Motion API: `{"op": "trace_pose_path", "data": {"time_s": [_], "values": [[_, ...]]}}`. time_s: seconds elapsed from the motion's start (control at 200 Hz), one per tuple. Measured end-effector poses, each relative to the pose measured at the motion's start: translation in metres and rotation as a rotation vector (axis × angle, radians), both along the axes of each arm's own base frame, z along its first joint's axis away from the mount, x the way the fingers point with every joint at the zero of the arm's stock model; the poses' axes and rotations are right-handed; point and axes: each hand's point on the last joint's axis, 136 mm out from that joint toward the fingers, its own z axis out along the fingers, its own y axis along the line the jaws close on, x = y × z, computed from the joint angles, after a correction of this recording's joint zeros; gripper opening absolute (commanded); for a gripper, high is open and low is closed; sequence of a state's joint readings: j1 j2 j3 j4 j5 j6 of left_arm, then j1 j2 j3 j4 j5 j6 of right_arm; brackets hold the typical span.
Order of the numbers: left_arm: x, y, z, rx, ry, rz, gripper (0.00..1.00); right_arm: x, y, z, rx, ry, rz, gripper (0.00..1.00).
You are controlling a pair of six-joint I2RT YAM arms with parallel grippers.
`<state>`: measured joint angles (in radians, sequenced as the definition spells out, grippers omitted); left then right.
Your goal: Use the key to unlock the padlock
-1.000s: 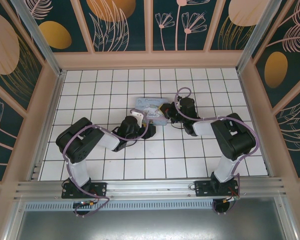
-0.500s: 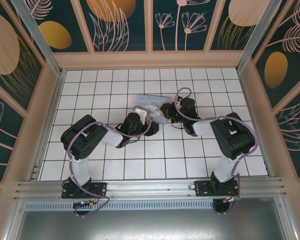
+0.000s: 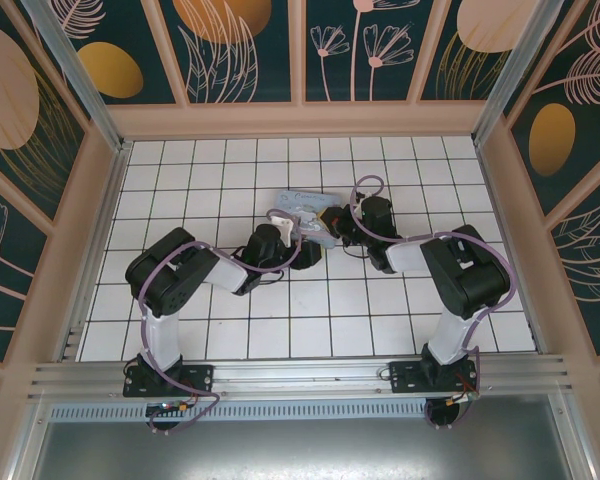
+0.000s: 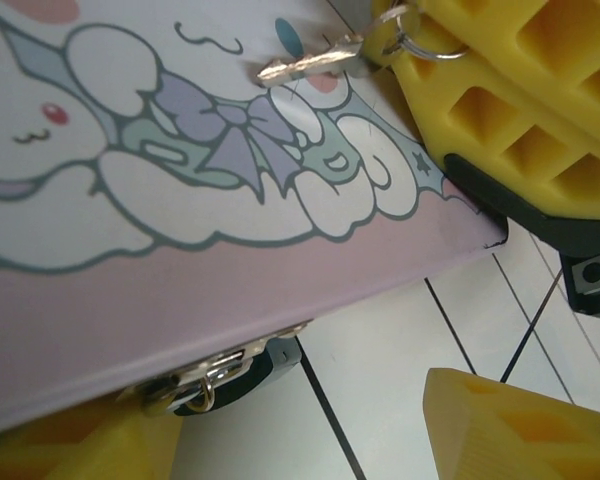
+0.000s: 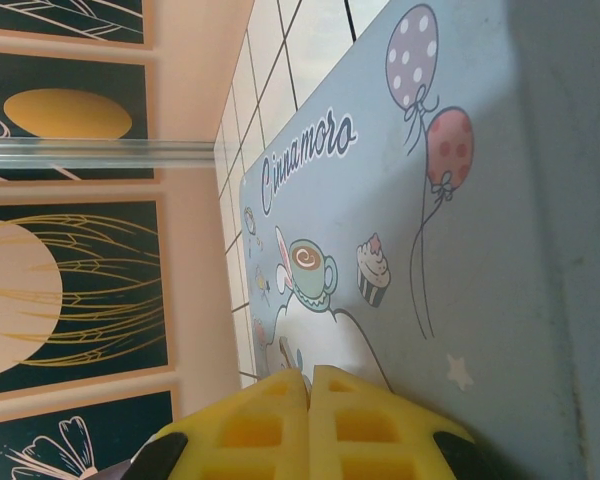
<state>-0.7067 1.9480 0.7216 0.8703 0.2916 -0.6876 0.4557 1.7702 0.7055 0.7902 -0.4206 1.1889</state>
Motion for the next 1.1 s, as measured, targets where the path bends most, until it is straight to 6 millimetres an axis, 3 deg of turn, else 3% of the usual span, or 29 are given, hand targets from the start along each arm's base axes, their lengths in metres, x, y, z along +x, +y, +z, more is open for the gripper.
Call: {"op": "trace_pose_path", "data": {"time_s": [0.626,0.961,1.101], "values": [[-0.011,-0.001,0.018,-0.223,0.105,0.045,0.66,0.001,-0.001,0.0,0.001,0.0,-0.003,0.0],[-0.007,0.0,0.01,-0.251,0.14,0.082,0.66,0.001,-0.001,0.001,0.005,-0.002,-0.004,0.0],[-0.005,0.002,0.009,-0.252,0.145,0.103,0.61,0.001,-0.001,0.001,0.005,-0.002,-0.004,0.0]]}}
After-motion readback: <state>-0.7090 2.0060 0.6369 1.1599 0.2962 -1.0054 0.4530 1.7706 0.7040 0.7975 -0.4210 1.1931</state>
